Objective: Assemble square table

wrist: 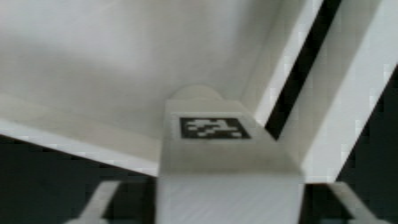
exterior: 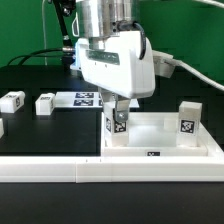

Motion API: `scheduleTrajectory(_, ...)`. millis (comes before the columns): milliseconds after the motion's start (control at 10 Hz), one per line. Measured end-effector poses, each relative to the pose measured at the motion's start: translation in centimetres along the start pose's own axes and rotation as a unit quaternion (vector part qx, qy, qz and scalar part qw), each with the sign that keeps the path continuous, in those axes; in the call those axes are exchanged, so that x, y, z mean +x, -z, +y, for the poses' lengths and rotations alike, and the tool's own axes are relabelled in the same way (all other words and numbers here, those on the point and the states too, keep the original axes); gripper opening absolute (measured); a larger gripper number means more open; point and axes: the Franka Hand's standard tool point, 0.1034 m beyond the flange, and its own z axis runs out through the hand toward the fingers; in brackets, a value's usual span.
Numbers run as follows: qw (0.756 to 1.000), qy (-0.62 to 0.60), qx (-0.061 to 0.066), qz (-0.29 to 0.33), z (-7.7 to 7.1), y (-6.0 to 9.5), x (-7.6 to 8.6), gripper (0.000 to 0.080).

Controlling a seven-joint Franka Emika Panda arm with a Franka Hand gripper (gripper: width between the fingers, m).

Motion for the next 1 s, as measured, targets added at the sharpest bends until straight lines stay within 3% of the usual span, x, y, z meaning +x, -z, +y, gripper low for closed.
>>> scheduleTrajectory(100,0.999,0.037,-0.001,-0.001,-0.01,-0.02,-0.14,0.0548)
scheduleTrajectory(200,0.995,0.102,-0.006,-0.004,0.05,-0.06,-0.33,0.0621)
scheduleTrajectory(700,0.943,0.333,-0.011,-0.003,-0.17,-0.02,-0.66,0.0649)
scheduleTrajectory(1000,0.896,0.444,-0.02,0.003,-0.24,0.0,-0.72,0.0649)
